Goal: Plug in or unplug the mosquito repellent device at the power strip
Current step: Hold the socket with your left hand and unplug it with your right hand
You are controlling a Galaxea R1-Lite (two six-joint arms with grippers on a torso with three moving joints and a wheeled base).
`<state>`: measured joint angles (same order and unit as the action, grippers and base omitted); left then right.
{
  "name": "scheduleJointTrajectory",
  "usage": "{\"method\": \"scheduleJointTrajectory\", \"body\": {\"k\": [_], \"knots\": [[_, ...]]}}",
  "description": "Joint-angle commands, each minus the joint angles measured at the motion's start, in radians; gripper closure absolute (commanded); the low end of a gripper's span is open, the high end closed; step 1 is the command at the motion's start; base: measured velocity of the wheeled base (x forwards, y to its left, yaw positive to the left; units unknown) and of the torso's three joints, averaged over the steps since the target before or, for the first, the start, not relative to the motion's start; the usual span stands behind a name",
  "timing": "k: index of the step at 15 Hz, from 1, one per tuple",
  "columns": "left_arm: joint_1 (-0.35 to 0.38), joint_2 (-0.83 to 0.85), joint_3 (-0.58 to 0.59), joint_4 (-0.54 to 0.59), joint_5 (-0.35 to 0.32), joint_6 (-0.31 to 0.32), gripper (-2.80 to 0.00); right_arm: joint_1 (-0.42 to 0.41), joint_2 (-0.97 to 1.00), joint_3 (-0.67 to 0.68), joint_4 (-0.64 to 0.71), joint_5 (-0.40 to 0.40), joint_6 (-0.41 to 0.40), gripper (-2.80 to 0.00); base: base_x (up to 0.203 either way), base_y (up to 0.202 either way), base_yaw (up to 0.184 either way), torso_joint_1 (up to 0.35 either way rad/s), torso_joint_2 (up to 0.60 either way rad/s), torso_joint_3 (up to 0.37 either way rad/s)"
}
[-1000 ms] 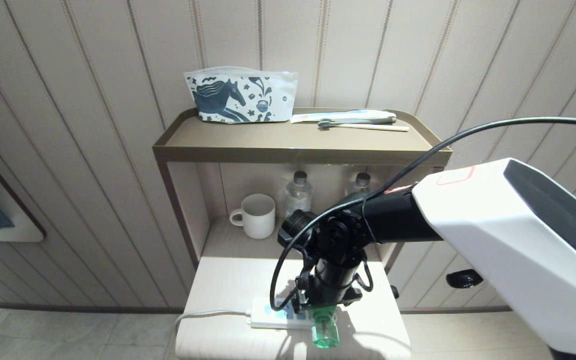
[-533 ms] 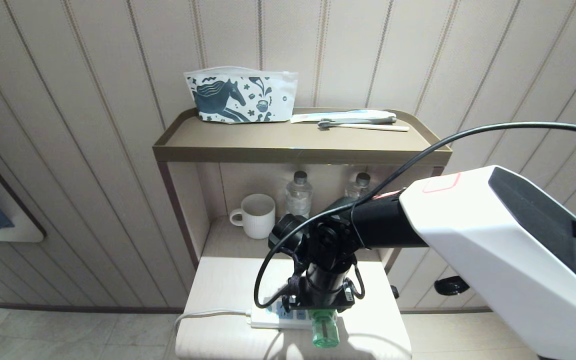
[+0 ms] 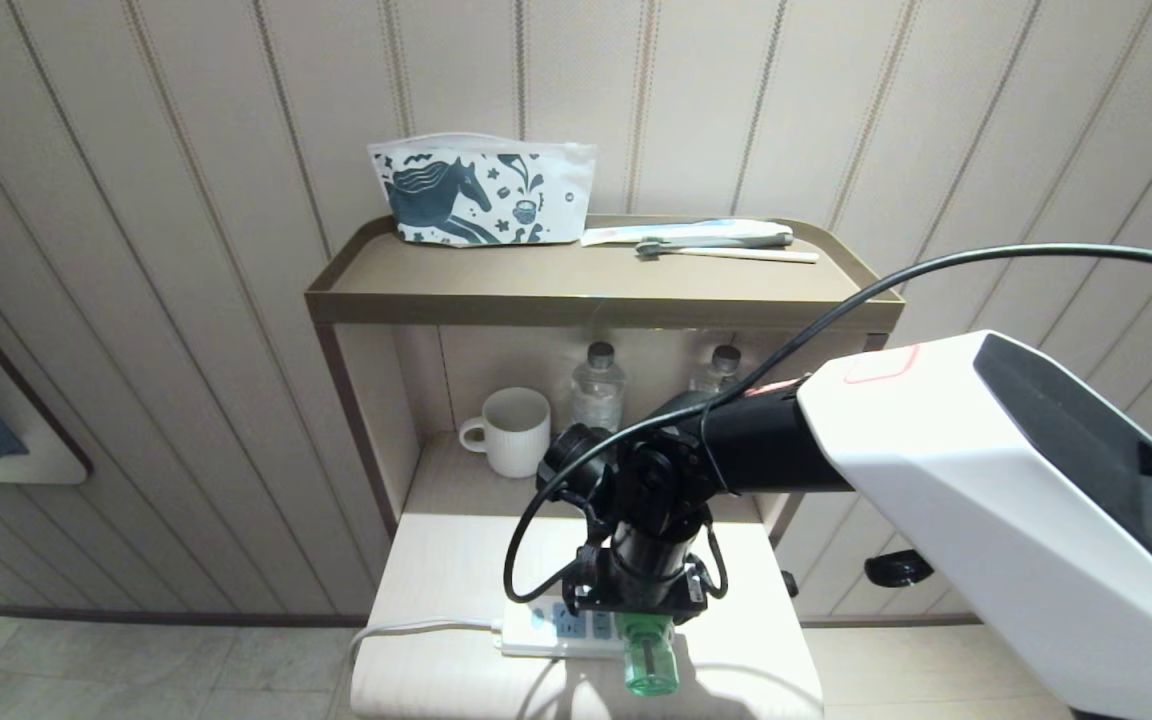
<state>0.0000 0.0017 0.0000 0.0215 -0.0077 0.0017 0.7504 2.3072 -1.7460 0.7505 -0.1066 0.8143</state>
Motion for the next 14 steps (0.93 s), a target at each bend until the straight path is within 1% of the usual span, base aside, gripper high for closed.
{"method": "scheduleJointTrajectory", "body": {"k": [1, 10, 11, 14], "knots": [[0.0, 0.0, 0.0, 0.0, 0.0, 0.0, 0.0, -0.003, -0.008, 0.011, 0.004, -0.001, 0.005, -2.8, 0.0, 0.0, 0.0, 0.0, 0.0, 0.0], [0.0, 0.0, 0.0, 0.0, 0.0, 0.0, 0.0, -0.02, -0.023, 0.031, 0.003, -0.001, 0.005, -2.8, 0.0, 0.0, 0.0, 0.0, 0.0, 0.0], [0.0, 0.0, 0.0, 0.0, 0.0, 0.0, 0.0, -0.02, -0.023, 0.034, 0.001, -0.001, 0.005, 0.0, 0.0, 0.0, 0.0, 0.0, 0.0, 0.0], [0.0, 0.001, 0.0, 0.0, 0.0, 0.0, 0.0, -0.022, -0.017, 0.036, -0.005, -0.007, 0.006, 0.0, 0.0, 0.0, 0.0, 0.0, 0.0, 0.0]]}}
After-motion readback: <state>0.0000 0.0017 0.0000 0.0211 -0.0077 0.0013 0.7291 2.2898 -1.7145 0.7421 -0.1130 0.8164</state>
